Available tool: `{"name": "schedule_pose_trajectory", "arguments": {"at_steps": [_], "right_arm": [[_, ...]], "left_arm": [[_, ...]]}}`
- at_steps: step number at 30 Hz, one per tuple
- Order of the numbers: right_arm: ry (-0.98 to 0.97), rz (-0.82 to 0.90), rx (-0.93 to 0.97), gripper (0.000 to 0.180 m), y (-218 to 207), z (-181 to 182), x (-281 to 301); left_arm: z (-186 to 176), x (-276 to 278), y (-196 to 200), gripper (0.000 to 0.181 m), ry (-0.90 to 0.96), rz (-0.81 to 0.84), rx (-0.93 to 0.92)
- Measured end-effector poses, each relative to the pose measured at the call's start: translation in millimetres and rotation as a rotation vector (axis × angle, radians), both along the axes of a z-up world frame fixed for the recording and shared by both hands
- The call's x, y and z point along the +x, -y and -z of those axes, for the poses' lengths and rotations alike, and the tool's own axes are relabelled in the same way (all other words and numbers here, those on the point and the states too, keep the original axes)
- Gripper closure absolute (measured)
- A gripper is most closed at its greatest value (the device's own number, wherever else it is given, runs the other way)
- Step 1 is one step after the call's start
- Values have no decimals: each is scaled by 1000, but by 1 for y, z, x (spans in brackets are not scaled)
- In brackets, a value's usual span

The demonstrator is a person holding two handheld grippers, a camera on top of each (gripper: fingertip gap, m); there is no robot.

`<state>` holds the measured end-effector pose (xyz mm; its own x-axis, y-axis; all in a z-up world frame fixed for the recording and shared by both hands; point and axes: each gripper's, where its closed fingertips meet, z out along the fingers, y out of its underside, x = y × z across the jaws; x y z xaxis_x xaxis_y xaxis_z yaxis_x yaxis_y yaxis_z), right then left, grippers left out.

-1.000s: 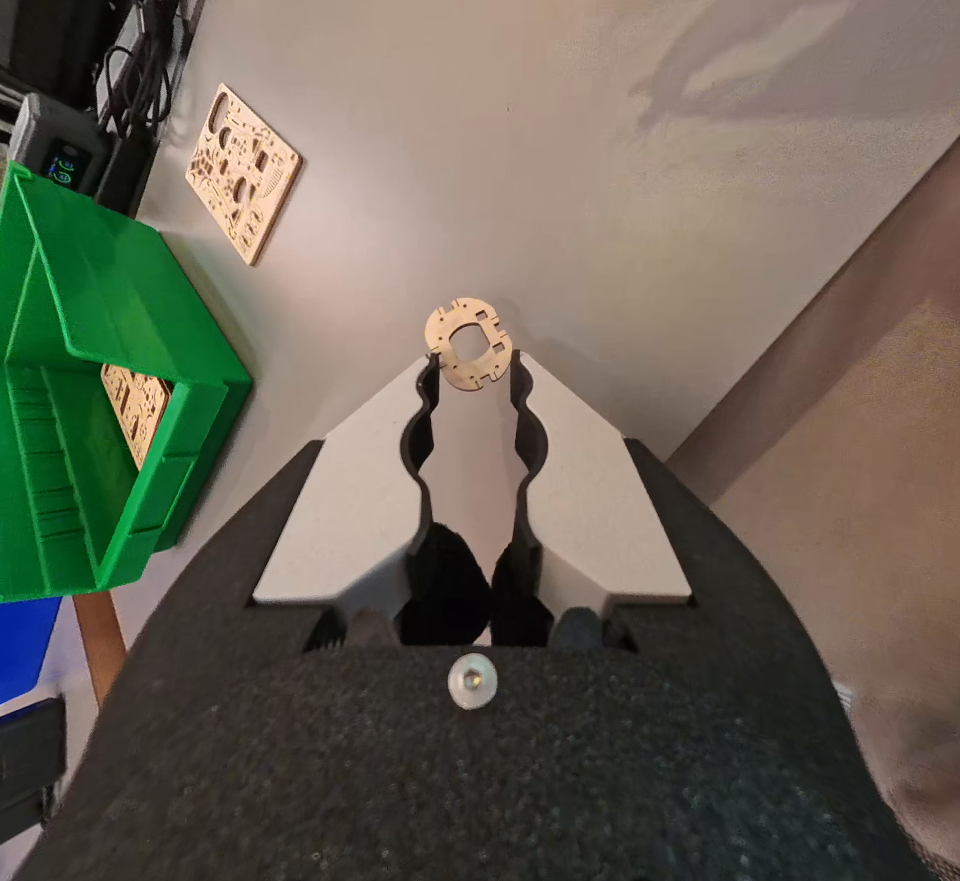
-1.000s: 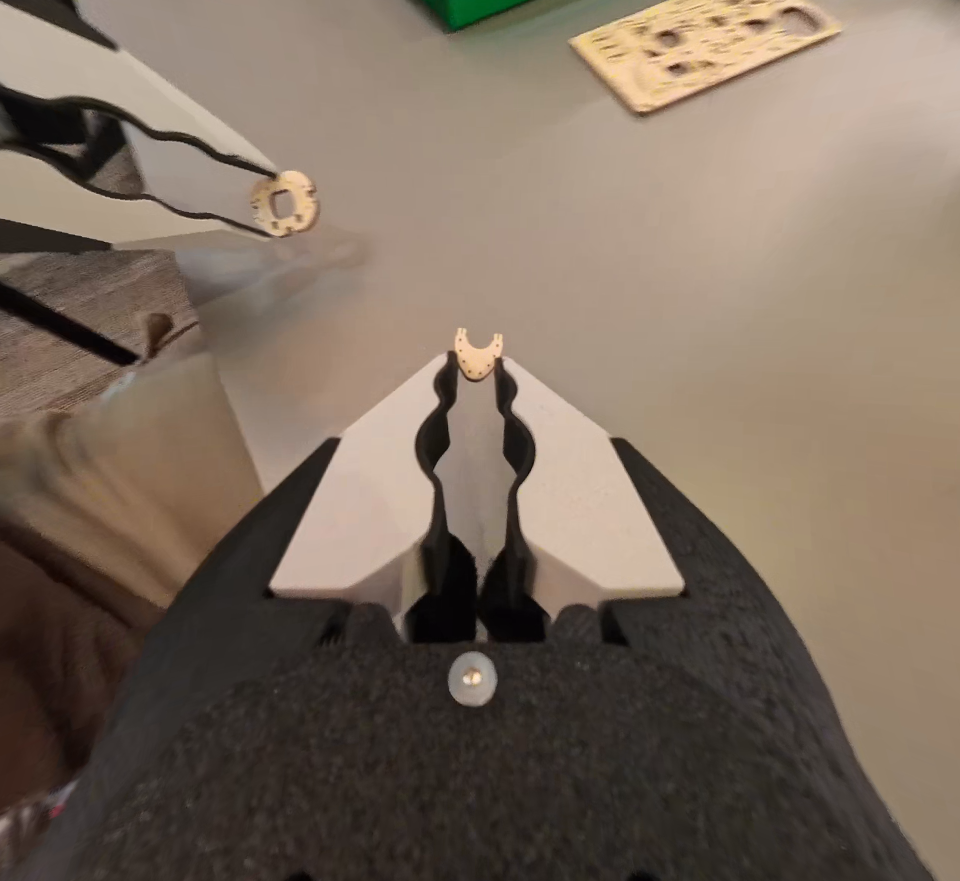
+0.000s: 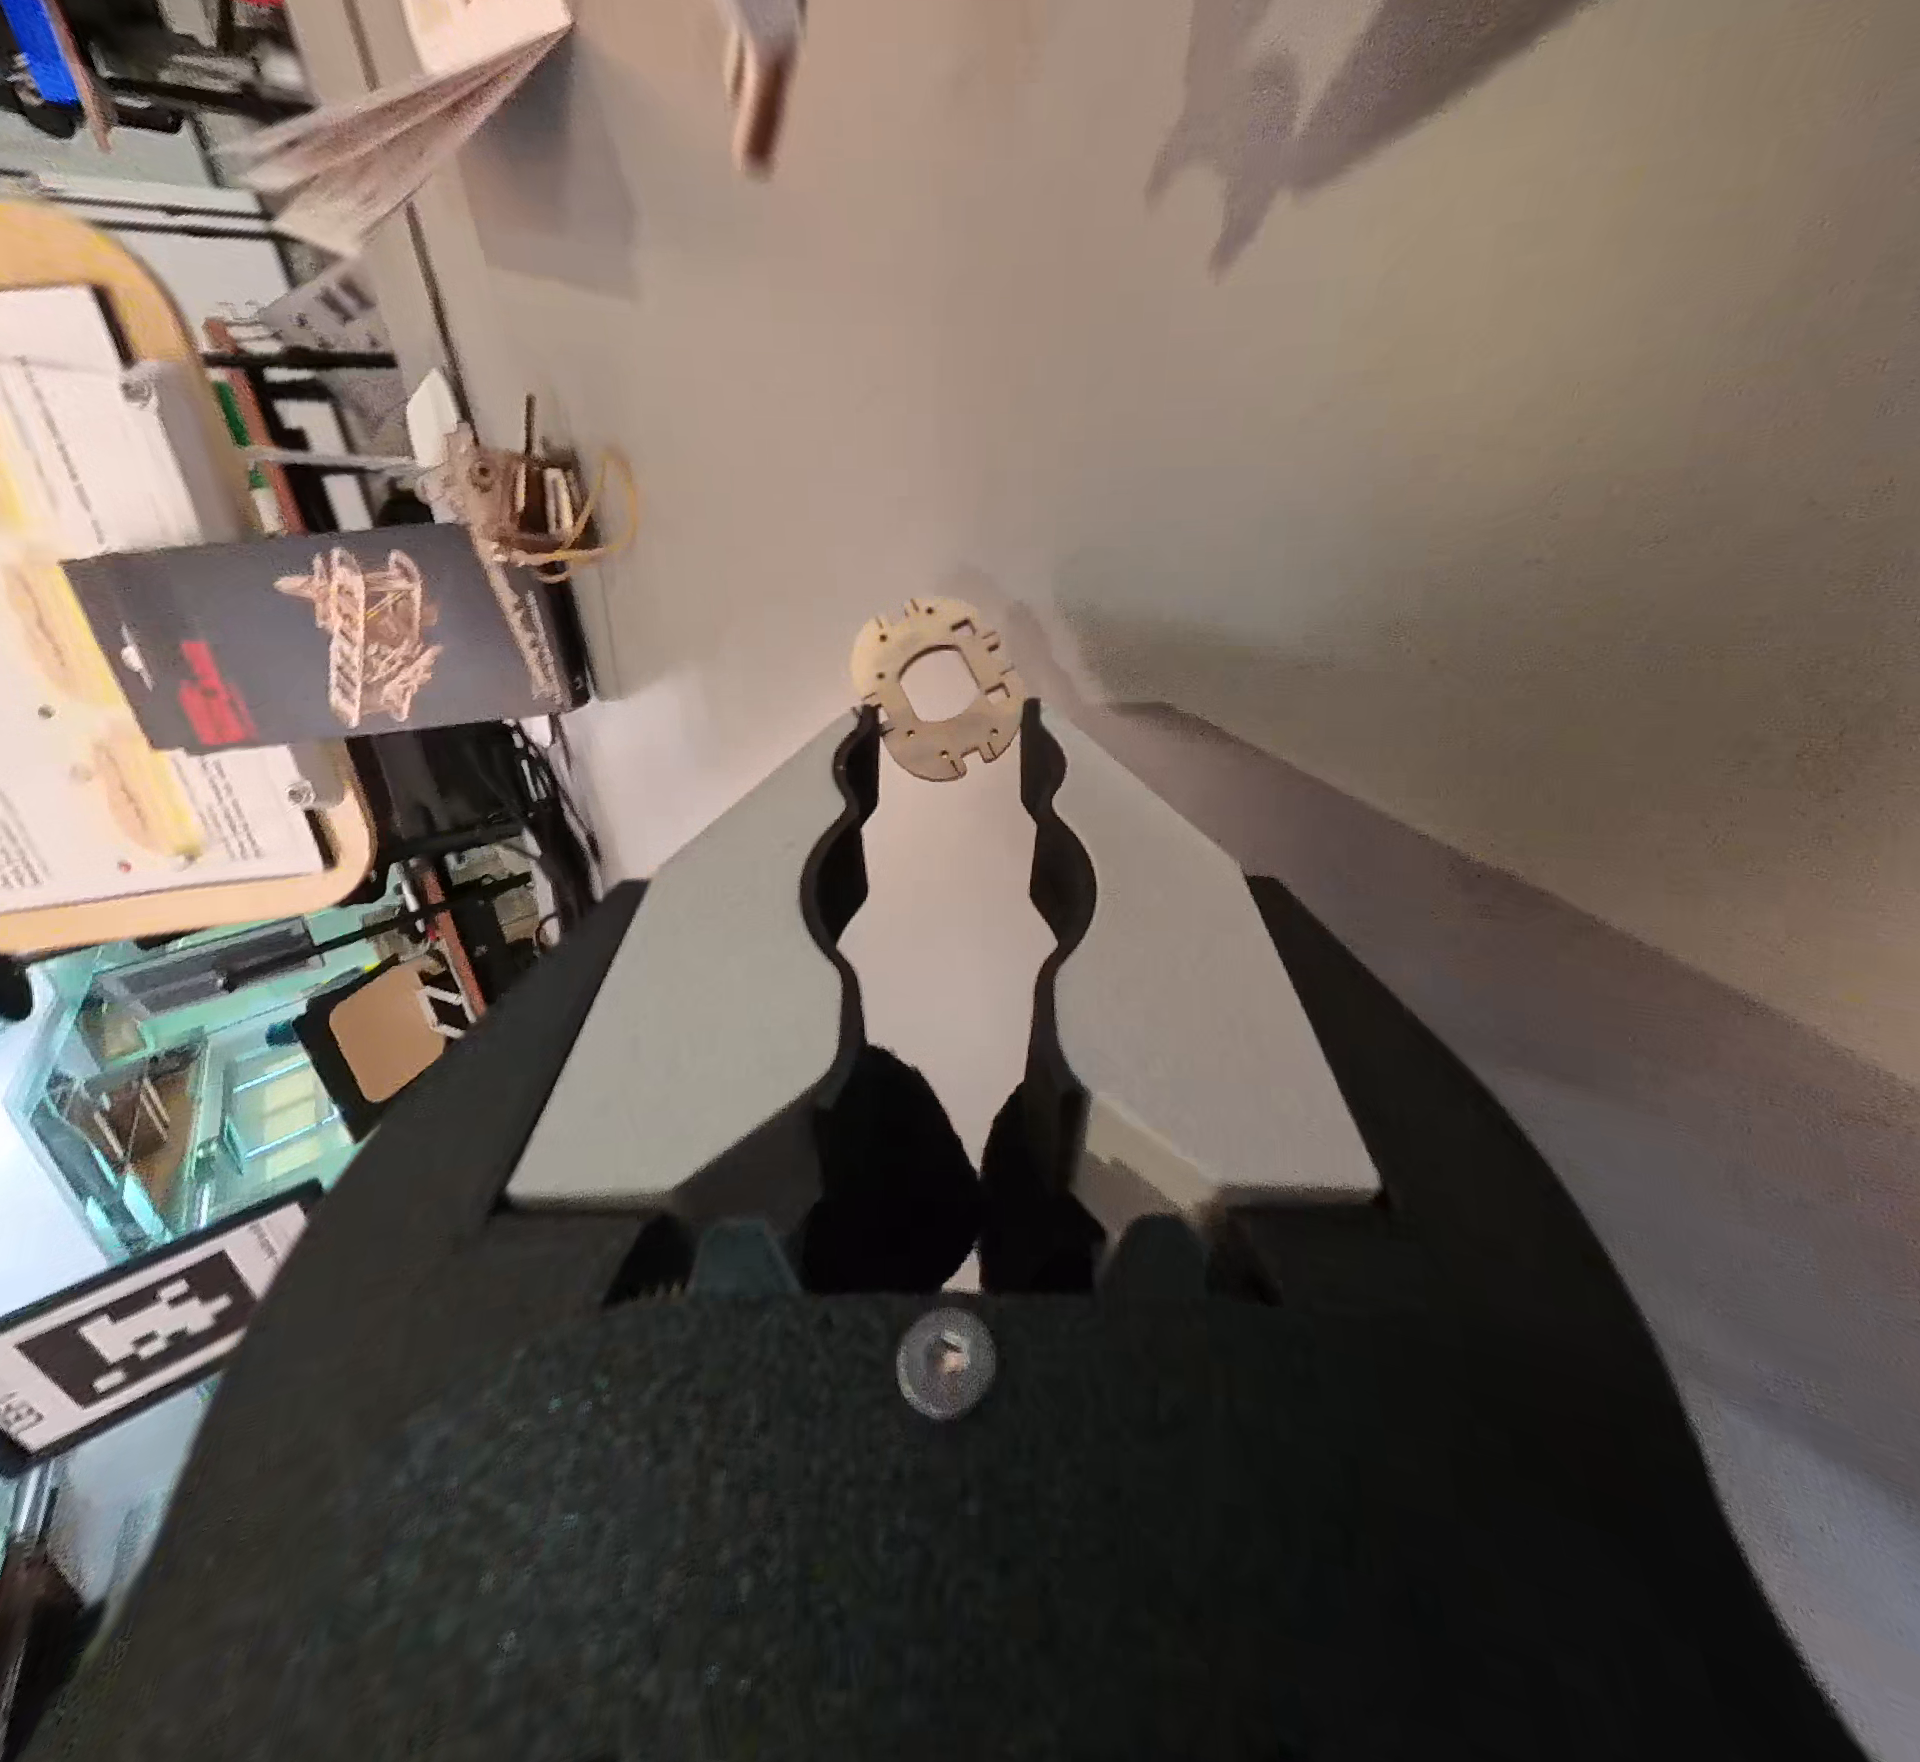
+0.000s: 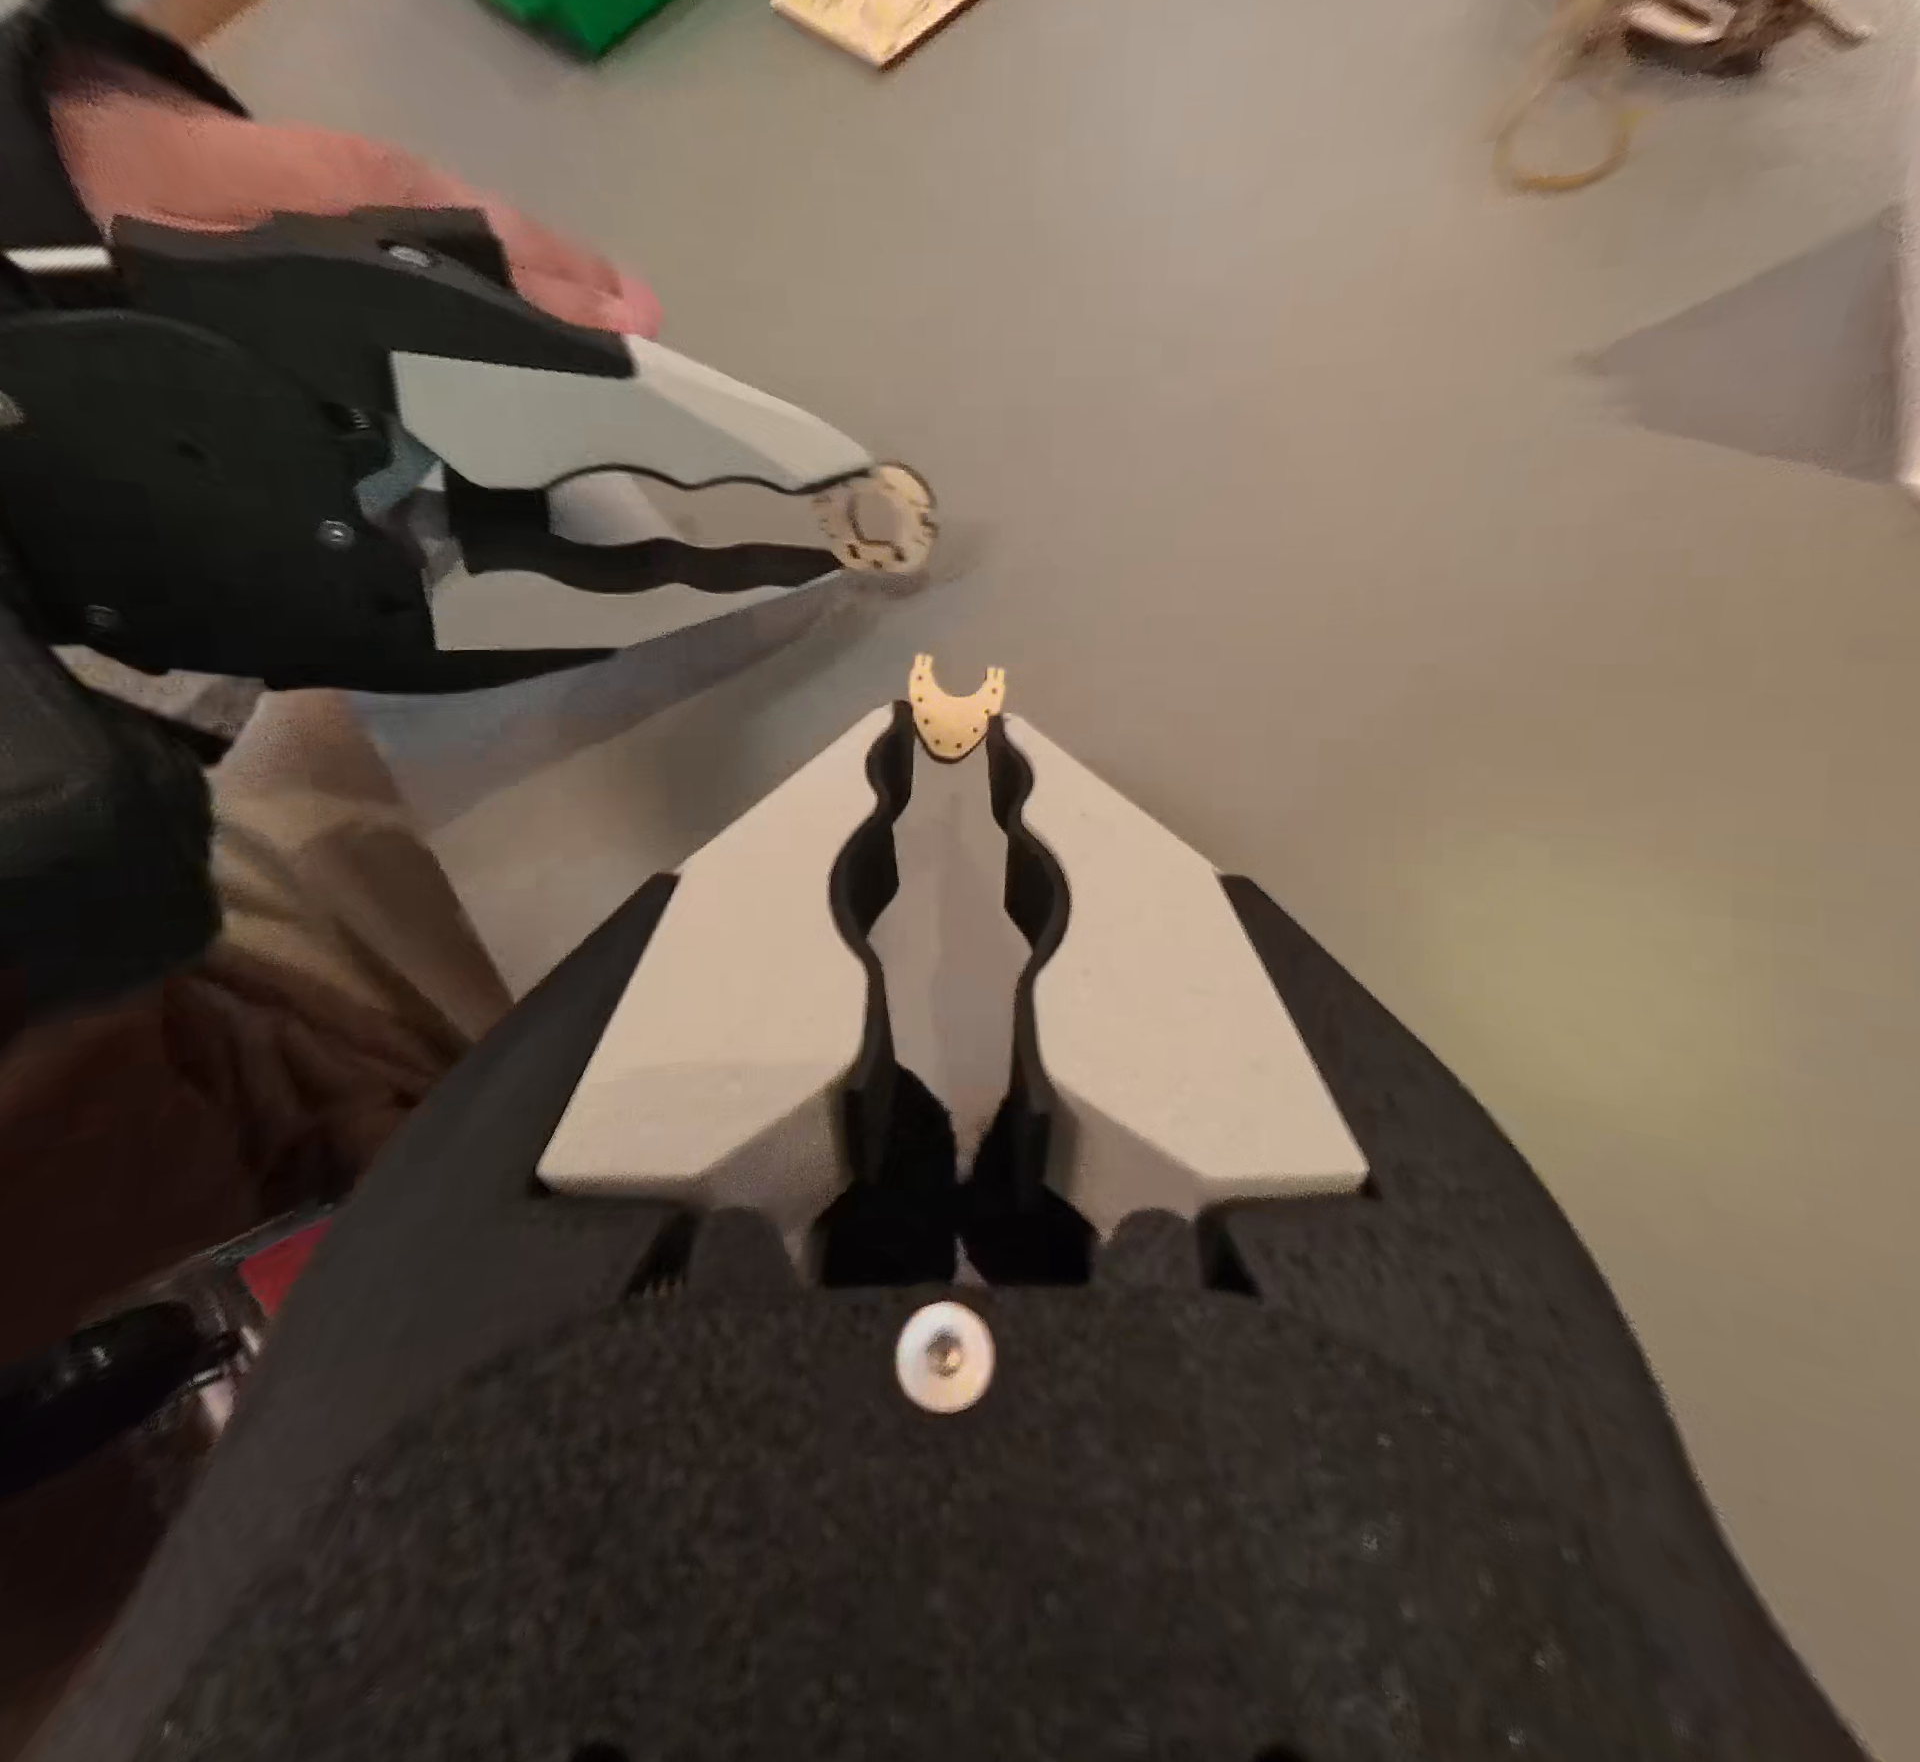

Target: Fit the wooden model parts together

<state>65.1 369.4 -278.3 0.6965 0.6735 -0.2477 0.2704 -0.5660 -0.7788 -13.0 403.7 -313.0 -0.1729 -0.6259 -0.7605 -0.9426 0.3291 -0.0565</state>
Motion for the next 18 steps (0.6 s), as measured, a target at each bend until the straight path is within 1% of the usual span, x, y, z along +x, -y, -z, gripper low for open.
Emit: {"name": "schedule_pose_trajectory", "arguments": {"at_steps": [5, 8, 12, 15, 16, 18], "right_arm": [[41, -93, -131, 166, 13, 18, -30], [61, -113, -166, 166, 17, 25, -37], [104, -131, -214, 166, 27, 30, -44], [154, -133, -250, 166, 34, 35, -40], [176, -137, -260, 166, 37, 35, -36], [206, -156, -291, 166, 42, 32, -28]], "left_arm": [[3, 8, 18, 156, -51, 60, 4], [-1, 14, 29, 156, -45, 102, 9], [2, 22, 45, 157, -12, 125, -40], [8, 23, 54, 156, 32, 100, -117], [9, 24, 58, 156, 75, 77, -161], [11, 27, 68, 156, 202, 4, -315]]}}
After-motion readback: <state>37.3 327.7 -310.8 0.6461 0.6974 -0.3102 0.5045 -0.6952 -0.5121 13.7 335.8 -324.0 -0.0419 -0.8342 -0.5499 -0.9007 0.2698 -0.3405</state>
